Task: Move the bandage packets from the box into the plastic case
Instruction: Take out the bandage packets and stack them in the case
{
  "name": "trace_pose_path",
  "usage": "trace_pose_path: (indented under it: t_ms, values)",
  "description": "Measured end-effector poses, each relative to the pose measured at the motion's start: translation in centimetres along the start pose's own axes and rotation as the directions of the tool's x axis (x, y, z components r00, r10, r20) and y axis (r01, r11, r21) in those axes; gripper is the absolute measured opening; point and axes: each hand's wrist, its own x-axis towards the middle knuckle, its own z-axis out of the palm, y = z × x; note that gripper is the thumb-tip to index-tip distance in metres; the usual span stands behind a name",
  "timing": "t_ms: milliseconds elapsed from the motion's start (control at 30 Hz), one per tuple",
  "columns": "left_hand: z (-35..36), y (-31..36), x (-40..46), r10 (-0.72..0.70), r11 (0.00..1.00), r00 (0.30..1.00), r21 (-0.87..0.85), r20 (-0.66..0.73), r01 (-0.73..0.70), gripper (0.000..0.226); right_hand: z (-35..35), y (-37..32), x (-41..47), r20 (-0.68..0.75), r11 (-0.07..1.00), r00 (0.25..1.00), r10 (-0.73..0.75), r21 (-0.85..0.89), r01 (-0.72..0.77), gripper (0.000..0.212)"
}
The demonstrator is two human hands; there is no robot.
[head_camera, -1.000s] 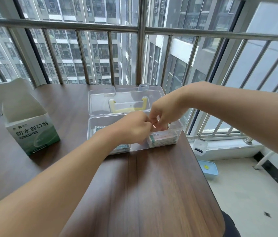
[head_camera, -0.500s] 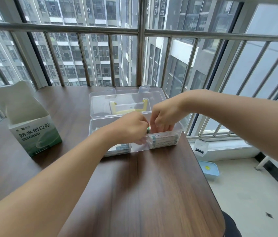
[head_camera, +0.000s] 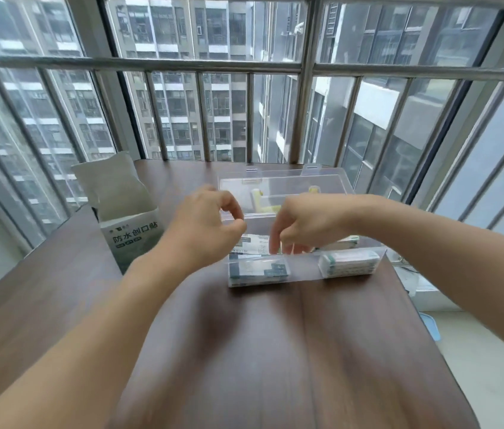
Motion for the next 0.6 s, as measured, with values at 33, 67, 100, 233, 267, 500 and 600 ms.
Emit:
trace_pose_path:
  t_ms: [33,67,100,233,267,500,600]
  values:
    - [0.4,-0.4,-0.2,0.007,1.000,0.999,0.028,0.039,-0.008,0.007,0.4,-0.1,0.0,0.012,1.000,1.000,0.006,-0.021,-0.006,0.031]
    - [0.6,-0.7,-0.4,0.014,0.999,0.998,0.043,0.068,-0.017,0.007,0.7,-0.3,0.1,0.011,0.999,1.000,0.007,-0.046,-0.006,0.031]
    - [0.7,-0.9,-0.5,0.026,0.998,0.996,0.048,0.088,-0.030,0.007,0.8,-0.4,0.1,0.001,0.998,1.000,0.002,-0.063,-0.002,0.031]
    - [0.8,-1.3,-0.8,0.074,0.994,0.991,0.068,0.113,-0.082,0.014,0.8,-0.6,0.0,0.007,0.999,1.000,-0.015,-0.034,0.015,0.035]
    - [0.8,-1.4,-0.7,0.081,0.993,0.989,0.080,0.125,-0.092,0.016,0.8,-0.7,0.1,0.021,1.000,1.000,-0.012,-0.023,0.012,0.035]
    - [0.9,-1.5,-1.0,0.085,0.979,0.974,0.167,0.209,-0.121,0.026,0.7,-1.5,0.9,0.109,1.000,0.994,0.026,-0.003,-0.026,0.033]
    - [0.8,-1.5,-0.9,0.077,0.972,0.968,0.197,0.238,-0.126,0.028,0.8,-1.9,1.1,0.114,1.000,0.993,0.020,-0.009,-0.019,0.032]
